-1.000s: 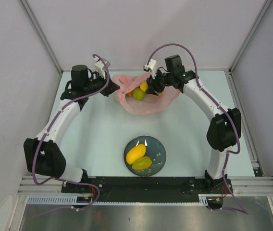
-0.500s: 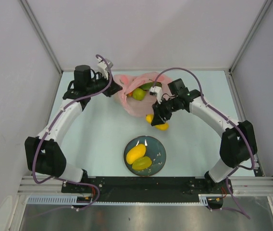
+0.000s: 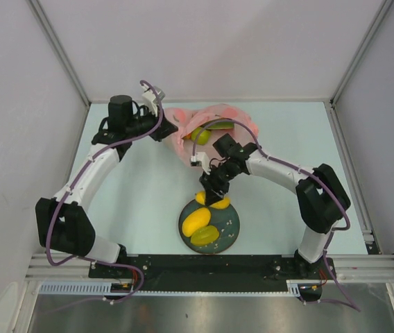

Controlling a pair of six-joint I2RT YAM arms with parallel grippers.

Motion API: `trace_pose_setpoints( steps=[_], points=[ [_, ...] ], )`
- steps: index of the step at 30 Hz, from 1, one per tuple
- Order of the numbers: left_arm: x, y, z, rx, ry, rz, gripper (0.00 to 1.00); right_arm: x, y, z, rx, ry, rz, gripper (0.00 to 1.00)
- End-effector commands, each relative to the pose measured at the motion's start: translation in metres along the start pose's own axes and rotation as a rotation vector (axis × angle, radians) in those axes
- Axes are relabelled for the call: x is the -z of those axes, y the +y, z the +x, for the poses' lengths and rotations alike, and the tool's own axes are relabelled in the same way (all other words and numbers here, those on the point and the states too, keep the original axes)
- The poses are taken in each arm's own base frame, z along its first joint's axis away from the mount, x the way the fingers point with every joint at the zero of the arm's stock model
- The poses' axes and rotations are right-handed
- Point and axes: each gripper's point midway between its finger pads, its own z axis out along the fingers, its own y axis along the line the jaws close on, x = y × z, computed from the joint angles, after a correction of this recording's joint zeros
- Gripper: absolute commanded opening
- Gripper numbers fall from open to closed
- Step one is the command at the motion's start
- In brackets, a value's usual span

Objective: Take the fake fruits out of the plastic bag
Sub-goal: Place the fake fruit on the plate.

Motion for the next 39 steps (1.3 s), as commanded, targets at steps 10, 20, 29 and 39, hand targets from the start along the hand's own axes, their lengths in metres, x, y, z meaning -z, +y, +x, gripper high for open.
trace_pose_setpoints(
  steps=[10,20,29,39],
  points=[
    [0.018,-0.017,0.002,-0.034,-0.018,0.010,0.00,-0.036,-0.008,-0.015,0.134,0.024,0.003,0.13],
    [0.020,-0.019,0.003,-0.043,-0.018,0.010,0.00,-0.044,-0.004,-0.017,0.153,0.042,0.002,0.35],
    [0.018,-0.018,0.001,-0.041,-0.019,0.012,0.00,-0.042,-0.004,-0.017,0.148,0.043,0.003,0.50],
    [0.015,-0.017,0.001,-0.036,-0.013,0.018,0.00,-0.029,0.004,-0.036,0.107,-0.026,-0.015,0.68]
  ],
)
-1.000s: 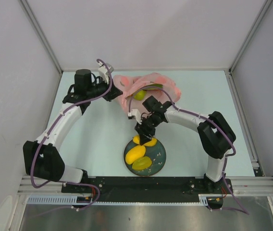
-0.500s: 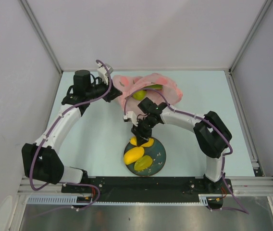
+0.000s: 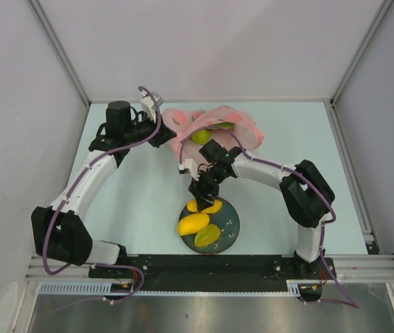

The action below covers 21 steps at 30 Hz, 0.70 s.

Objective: Take the fake fruits out of the plastic bag
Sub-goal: Place the fake fruit on the plate, then take out the fake fruit from the plastic bag.

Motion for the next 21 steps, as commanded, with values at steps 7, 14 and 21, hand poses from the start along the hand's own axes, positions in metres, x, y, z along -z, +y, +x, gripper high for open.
trace_pose_setpoints(
  steps=[7,14,21],
  points=[
    [0.001,-0.004,-0.016,-0.049,-0.031,0.013,0.00,0.049,-0.003,-0.053,0.008,-0.154,0.044,0.70],
    [0.005,-0.003,-0.021,-0.075,-0.039,-0.003,0.00,0.127,-0.038,-0.100,-0.059,-0.345,0.174,0.65],
    [0.007,-0.005,-0.021,-0.078,-0.045,-0.006,0.00,0.159,-0.117,-0.119,-0.136,-0.456,0.455,0.46]
  ],
)
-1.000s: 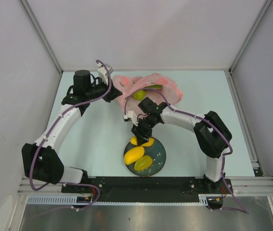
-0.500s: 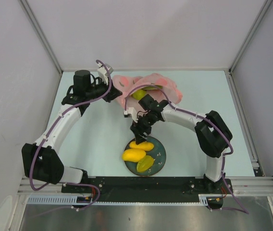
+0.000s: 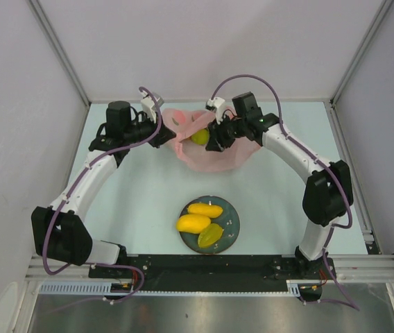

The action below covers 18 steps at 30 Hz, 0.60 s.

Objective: Take the fake fruits out of the plastic bag
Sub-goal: Take out the fake fruit from the plastic bag.

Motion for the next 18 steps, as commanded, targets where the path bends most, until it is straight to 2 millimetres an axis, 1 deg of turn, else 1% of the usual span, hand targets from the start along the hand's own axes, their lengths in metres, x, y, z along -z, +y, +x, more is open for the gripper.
trace_pose_setpoints(
  steps=[1,2,3,5,6,7,8,9,12,14,15,16,18],
  points=[
    [0.008,-0.007,-0.026,-0.070,-0.058,0.002,0.00,-0.002,-0.048,-0.032,0.018,-0.091,0.231,0.42],
    [0.008,-0.007,-0.025,-0.068,-0.056,0.002,0.00,-0.005,-0.058,-0.036,0.033,-0.099,0.266,0.40],
    [0.009,-0.007,-0.025,-0.065,-0.055,0.003,0.00,-0.014,-0.077,-0.030,0.029,-0.083,0.322,0.39],
    [0.010,-0.008,-0.028,-0.069,-0.062,0.004,0.00,-0.024,-0.097,-0.029,0.017,-0.065,0.372,0.36],
    [0.010,-0.008,-0.029,-0.067,-0.063,0.002,0.00,-0.034,-0.110,-0.029,0.010,-0.060,0.394,0.35],
    [0.010,-0.007,-0.029,-0.066,-0.063,0.001,0.00,-0.036,-0.121,-0.028,0.005,-0.057,0.431,0.35],
    [0.009,-0.007,-0.029,-0.067,-0.063,0.001,0.00,-0.038,-0.128,-0.028,0.007,-0.057,0.453,0.35],
    [0.008,-0.006,-0.029,-0.066,-0.060,0.002,0.00,-0.045,-0.140,-0.028,0.016,-0.058,0.484,0.36],
    [0.004,-0.003,-0.033,-0.063,-0.065,0.001,0.00,-0.054,-0.153,-0.027,0.041,-0.051,0.538,0.36],
    [0.001,-0.001,-0.038,-0.063,-0.069,0.001,0.00,-0.061,-0.158,-0.026,0.046,-0.053,0.553,0.42],
    [0.000,0.000,-0.039,-0.062,-0.068,0.004,0.00,-0.063,-0.160,-0.025,0.044,-0.052,0.561,0.46],
    [0.000,0.000,-0.041,-0.064,-0.070,0.005,0.00,-0.069,-0.162,-0.024,0.041,-0.050,0.557,0.58],
    [-0.002,0.002,-0.039,-0.061,-0.063,0.006,0.00,-0.075,-0.164,-0.023,0.034,-0.053,0.552,0.67]
  ],
)
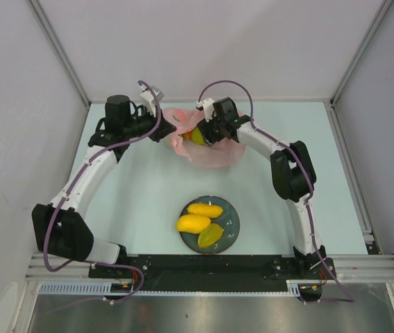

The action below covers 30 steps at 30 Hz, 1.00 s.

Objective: Take the fake fruits out of the plastic bag
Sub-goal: Take out the fake fruit from the plastic bag.

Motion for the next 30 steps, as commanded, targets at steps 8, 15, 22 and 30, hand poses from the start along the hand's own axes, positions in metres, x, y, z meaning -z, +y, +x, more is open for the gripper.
trace_pose_setpoints(
  steps=[8,15,22,30],
  points=[
    [-0.001,0.003,-0.013,-0.056,-0.010,-0.002,0.00,-0.032,-0.007,-0.053,0.026,-0.149,0.045,0.81],
    [-0.004,0.004,-0.010,-0.048,-0.001,0.003,0.00,-0.062,-0.005,-0.043,0.074,-0.140,0.059,0.81],
    [-0.003,0.004,-0.009,-0.048,0.001,0.000,0.00,-0.072,-0.012,-0.032,0.138,-0.122,0.089,0.70],
    [-0.005,0.003,-0.003,-0.033,0.003,0.009,0.00,-0.050,0.002,-0.043,0.176,-0.142,0.040,0.34]
  ],
)
